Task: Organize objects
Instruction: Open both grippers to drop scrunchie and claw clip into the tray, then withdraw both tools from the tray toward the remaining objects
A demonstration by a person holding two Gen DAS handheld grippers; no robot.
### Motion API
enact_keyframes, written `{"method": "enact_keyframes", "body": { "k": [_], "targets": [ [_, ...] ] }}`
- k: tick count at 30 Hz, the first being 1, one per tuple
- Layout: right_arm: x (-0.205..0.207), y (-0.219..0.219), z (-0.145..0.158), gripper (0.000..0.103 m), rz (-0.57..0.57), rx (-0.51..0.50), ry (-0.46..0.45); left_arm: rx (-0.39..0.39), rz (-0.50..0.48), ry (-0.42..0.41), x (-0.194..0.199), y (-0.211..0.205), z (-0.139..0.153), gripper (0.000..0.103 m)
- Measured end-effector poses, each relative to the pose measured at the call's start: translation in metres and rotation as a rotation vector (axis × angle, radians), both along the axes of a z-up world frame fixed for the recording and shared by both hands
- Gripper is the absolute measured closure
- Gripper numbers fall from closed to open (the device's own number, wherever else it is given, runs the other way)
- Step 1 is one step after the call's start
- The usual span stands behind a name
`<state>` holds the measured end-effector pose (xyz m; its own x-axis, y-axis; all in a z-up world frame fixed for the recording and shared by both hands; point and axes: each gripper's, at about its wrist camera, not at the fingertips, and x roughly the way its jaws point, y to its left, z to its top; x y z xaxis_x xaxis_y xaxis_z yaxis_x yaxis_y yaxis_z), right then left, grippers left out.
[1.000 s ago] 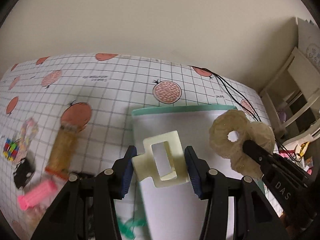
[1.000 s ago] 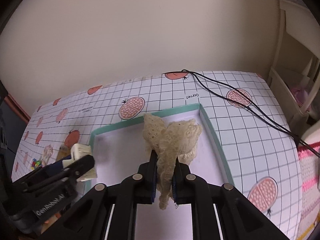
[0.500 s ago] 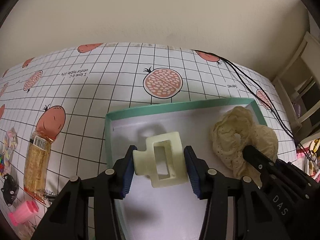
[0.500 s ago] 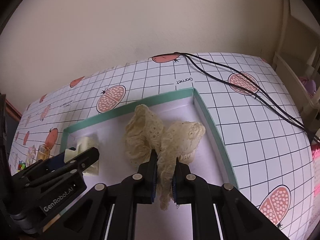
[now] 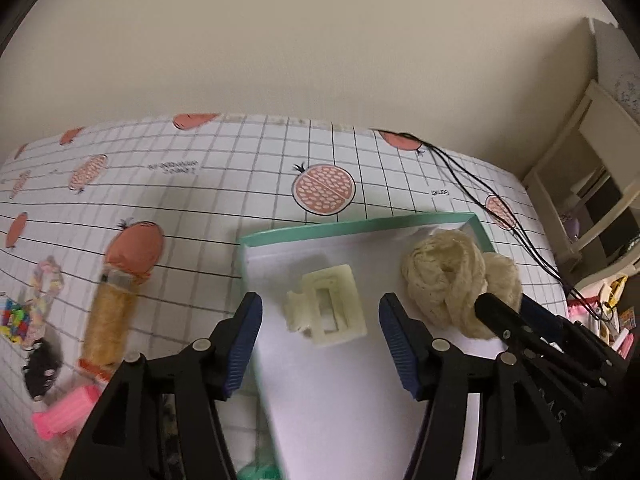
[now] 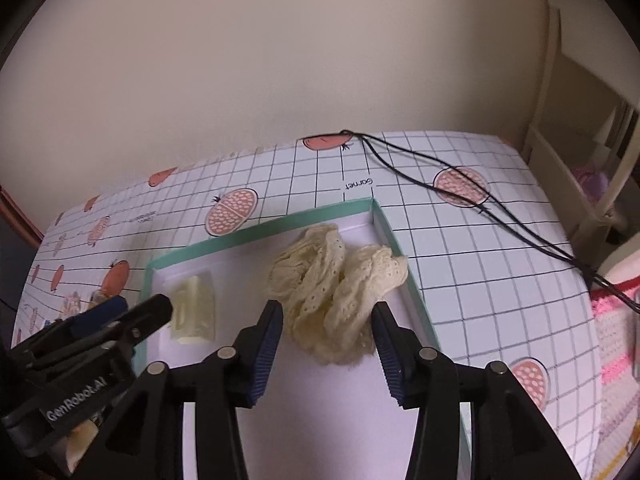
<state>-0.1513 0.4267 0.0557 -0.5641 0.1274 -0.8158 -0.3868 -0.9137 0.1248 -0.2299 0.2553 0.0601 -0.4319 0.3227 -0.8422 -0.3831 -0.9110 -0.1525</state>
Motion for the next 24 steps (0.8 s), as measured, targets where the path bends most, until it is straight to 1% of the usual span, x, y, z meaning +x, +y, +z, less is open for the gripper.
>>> {"method": "enact_keyframes", "body": {
  "k": [3,7,9,10,11,12,13,14,15,16,18,19,20,21,22,24],
  "targets": [
    [0.013,-0.009,0.011,0.053,0.001,0.009,0.013,0.015,0.007,0.011,0.012,-0.017,0.011,0.041],
    [0.031,-0.028,0.021,0.053,0.024,0.016,0.025,0.012,0.033,0.031,0.029,-0.044,0.022,0.04],
    [0.038,-0.039,0.023,0.053,0.032,0.016,0.026,0.014,0.057,0.043,0.037,-0.06,0.027,0.039],
    [0.042,-0.045,0.023,0.053,0.037,0.013,0.03,0.02,0.065,0.044,0.041,-0.068,0.029,0.033],
    [0.046,-0.05,0.023,0.053,0.044,0.013,0.03,0.027,0.071,0.045,0.045,-0.076,0.03,0.025],
    [0.05,-0.057,0.023,0.052,0.054,0.018,0.025,0.032,0.074,0.051,0.049,-0.084,0.032,0.023],
    [0.053,-0.061,0.023,0.051,0.058,0.024,0.023,0.032,0.077,0.061,0.053,-0.091,0.034,0.022],
    [0.056,-0.066,0.024,0.046,0.065,0.027,0.023,0.027,0.086,0.076,0.057,-0.099,0.035,0.02],
    [0.058,-0.07,0.024,0.044,0.073,0.025,0.025,0.023,0.098,0.084,0.059,-0.107,0.036,0.017],
    [0.061,-0.075,0.025,0.043,0.079,0.022,0.027,0.024,0.107,0.085,0.061,-0.115,0.037,0.013],
    [0.065,-0.084,0.028,0.038,0.093,0.021,0.035,0.038,0.138,0.078,0.064,-0.133,0.037,0.012],
    [0.066,-0.089,0.029,0.037,0.099,0.023,0.04,0.043,0.151,0.075,0.065,-0.14,0.036,0.009],
    [0.067,-0.093,0.03,0.033,0.104,0.025,0.044,0.045,0.162,0.071,0.066,-0.148,0.035,0.003],
    [0.07,-0.098,0.031,0.028,0.112,0.022,0.051,0.044,0.175,0.072,0.068,-0.155,0.034,0.001],
    [0.071,-0.102,0.031,0.026,0.117,0.02,0.054,0.041,0.192,0.075,0.069,-0.163,0.034,0.0],
    [0.072,-0.107,0.031,0.019,0.126,0.015,0.057,0.044,0.212,0.073,0.071,-0.175,0.033,0.0]
  ]
}}
